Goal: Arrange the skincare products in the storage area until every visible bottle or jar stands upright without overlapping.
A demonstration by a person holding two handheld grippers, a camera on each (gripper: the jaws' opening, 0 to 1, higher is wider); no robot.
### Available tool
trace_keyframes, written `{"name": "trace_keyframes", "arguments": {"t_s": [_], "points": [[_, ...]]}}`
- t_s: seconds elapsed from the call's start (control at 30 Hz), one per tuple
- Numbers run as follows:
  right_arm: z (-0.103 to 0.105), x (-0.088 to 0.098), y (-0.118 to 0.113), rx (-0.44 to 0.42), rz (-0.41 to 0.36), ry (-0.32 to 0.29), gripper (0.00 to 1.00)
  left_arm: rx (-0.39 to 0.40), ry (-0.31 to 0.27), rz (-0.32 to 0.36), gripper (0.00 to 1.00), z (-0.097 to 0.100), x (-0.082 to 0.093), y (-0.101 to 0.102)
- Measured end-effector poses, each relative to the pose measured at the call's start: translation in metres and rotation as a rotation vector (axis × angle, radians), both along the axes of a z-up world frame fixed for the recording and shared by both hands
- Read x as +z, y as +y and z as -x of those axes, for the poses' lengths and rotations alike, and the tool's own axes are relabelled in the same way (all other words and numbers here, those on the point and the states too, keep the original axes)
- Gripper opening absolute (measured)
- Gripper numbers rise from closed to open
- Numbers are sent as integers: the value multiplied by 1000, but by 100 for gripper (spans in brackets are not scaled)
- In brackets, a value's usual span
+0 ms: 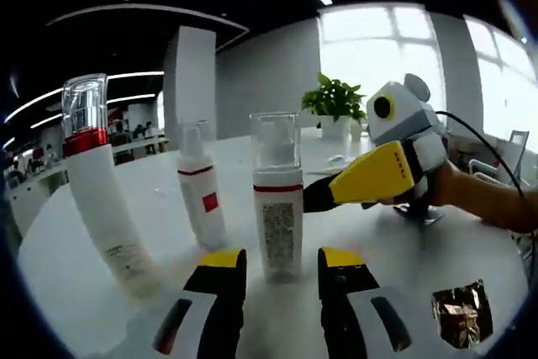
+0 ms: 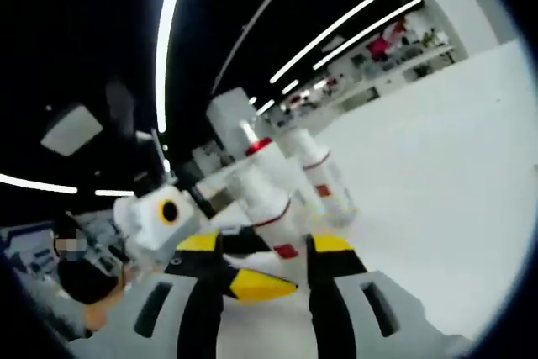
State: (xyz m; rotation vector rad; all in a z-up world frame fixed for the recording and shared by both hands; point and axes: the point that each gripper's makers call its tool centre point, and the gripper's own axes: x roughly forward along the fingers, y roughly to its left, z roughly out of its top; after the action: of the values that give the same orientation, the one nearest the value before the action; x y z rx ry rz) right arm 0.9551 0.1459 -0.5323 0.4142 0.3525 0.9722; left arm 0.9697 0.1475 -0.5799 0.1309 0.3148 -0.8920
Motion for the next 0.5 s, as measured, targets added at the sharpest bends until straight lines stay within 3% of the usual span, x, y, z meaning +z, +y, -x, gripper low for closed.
{"name": "trace_keyframes", "arguments": {"t_s": [0.13, 0.33, 0.5], "points": [[3, -5, 5, 25, 21, 25, 37, 1, -11, -37, 31, 1, -2, 4], [10, -15, 12, 81, 66, 65, 35, 13, 5, -31, 29, -1, 0, 16], [6, -14, 11, 86, 67, 64, 34, 15, 14, -25, 29, -3, 2, 21]]}}
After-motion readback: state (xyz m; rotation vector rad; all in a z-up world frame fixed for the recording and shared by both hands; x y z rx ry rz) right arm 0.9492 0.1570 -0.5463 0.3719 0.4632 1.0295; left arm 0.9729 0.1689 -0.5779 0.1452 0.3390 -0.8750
